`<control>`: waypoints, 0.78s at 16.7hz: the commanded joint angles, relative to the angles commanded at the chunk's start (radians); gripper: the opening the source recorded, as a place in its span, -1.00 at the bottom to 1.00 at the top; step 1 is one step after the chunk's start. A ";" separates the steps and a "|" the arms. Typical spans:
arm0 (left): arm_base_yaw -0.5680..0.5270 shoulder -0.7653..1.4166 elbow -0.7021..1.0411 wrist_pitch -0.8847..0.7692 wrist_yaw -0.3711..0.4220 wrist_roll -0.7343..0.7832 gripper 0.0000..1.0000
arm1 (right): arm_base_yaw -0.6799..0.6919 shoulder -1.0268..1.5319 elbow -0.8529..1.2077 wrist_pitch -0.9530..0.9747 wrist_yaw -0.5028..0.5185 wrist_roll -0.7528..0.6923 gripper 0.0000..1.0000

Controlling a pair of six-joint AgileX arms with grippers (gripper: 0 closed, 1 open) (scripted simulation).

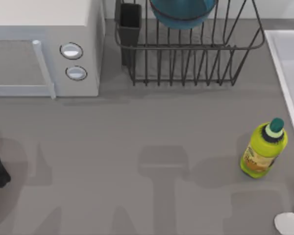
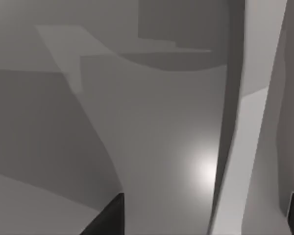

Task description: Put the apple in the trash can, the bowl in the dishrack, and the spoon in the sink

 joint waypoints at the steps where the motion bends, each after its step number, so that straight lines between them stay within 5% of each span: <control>1: 0.000 0.000 0.000 0.000 0.000 0.000 1.00 | 0.000 0.000 0.000 0.000 0.000 0.000 -1.00; 4: 0.000 0.000 0.000 0.000 0.000 0.000 1.00 | 0.000 0.000 0.000 0.000 0.000 0.000 -1.00; 13: 0.000 0.000 0.000 0.000 0.000 0.000 1.00 | 0.004 -0.163 0.231 -0.420 0.018 0.031 -1.00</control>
